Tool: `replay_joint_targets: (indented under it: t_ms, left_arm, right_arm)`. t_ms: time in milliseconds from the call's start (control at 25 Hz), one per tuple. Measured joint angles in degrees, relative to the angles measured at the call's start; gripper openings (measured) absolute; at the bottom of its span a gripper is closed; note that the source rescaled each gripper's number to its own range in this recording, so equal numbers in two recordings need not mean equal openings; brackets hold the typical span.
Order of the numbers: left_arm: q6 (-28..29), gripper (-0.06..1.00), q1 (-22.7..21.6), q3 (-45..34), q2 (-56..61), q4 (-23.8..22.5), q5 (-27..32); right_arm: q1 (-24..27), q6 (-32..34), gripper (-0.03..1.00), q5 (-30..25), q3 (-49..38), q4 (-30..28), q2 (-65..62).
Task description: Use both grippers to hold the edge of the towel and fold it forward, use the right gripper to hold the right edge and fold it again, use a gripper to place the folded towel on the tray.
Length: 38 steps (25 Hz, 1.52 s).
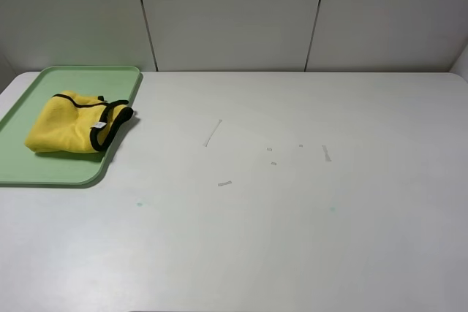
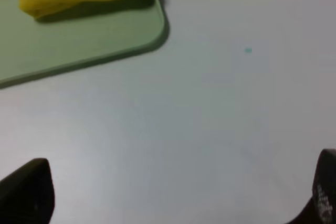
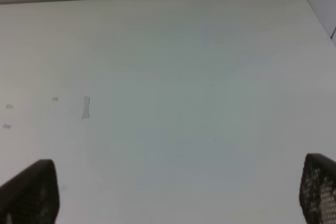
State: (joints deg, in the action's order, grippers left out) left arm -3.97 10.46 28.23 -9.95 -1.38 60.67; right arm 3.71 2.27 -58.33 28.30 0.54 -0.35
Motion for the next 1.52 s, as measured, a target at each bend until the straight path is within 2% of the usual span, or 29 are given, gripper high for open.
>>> replay_joint_targets:
  t_ms: [280, 560, 1520]
  left_arm:
    - [-1.64, 0.98, -0.56, -0.01, 1.16, 1.38, 0.05]
    - [-3.33, 0.98, -0.56, -0.01, 10.01, 2.62, 0.11]
    - [-3.33, 0.99, -0.56, -0.01, 10.35, 2.19, 0.18]
  right_arm:
    - [0.00, 0.00, 1.00, 0.00, 0.00, 0.00, 0.00]
    - [0.00, 0.00, 1.00, 0.00, 0.00, 0.00, 0.00]
    - [0.00, 0.00, 1.00, 0.00, 0.00, 0.00, 0.00]
